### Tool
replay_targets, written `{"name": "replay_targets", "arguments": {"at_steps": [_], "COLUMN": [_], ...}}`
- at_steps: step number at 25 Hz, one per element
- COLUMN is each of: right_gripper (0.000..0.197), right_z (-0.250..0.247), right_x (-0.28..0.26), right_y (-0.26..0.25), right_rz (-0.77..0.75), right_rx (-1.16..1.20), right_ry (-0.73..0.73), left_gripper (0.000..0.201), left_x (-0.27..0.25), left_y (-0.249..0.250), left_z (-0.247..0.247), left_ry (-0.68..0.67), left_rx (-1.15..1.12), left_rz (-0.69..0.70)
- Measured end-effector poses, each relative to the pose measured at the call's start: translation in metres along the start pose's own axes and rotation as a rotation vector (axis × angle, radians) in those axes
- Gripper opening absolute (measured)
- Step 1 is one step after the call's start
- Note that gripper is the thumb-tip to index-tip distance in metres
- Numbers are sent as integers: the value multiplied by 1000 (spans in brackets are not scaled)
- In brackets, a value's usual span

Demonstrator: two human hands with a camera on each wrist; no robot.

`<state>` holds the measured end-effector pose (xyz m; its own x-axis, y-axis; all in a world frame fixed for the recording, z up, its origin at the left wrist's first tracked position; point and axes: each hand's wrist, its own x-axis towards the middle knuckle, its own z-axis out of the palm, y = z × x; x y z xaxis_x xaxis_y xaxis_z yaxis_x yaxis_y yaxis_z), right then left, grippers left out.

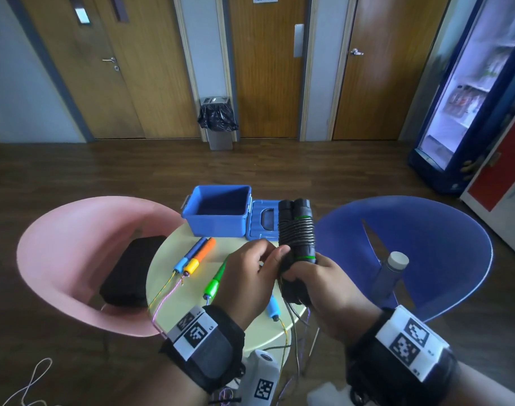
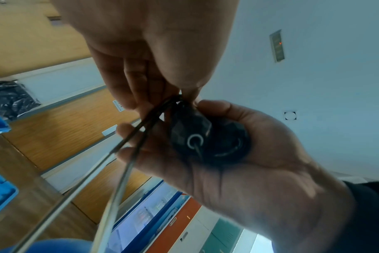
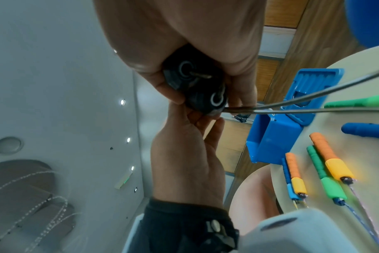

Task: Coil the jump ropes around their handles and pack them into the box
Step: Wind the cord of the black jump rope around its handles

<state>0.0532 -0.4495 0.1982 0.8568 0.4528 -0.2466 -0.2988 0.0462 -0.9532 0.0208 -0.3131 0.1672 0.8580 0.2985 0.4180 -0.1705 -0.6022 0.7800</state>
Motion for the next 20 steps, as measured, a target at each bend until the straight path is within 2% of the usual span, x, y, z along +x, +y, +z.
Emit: {"name": "replay_targets", "arguments": {"at_steps": [3,5,7,11,14,17,20], "right_gripper": [31,43,48,38,39,38,36], "right_z": [-8,-14,-18,-18,-16,-16,-15], "right_x": [4,4,2,-9,-12,-11,-11], "right_y": [-6,-10,-14,-18,-14,-10,-7], "right_rz": [-10,-10,1,44,49,15,-48], "right_rx": [-67,-93,-83,46,103,128,33], "right_ry": [7,-21,-65,-210,-294,-301,-263], "left_gripper": [38,39,43,46,40,34,31], "left_x": [10,17,20,21,18,15,14], "left_y": [1,3,4,2,-1,-4,-6], "left_z": [-6,-13,-18,-24,-29,-28,-28], "left_ry": [-92,-226,-303,-345,-421,-446,-454], "left_rx": [-53,-182,-293,-427,-555,-686,-679], "left_rz": [-13,-84,-154,-238,-292,-365,-366]}}
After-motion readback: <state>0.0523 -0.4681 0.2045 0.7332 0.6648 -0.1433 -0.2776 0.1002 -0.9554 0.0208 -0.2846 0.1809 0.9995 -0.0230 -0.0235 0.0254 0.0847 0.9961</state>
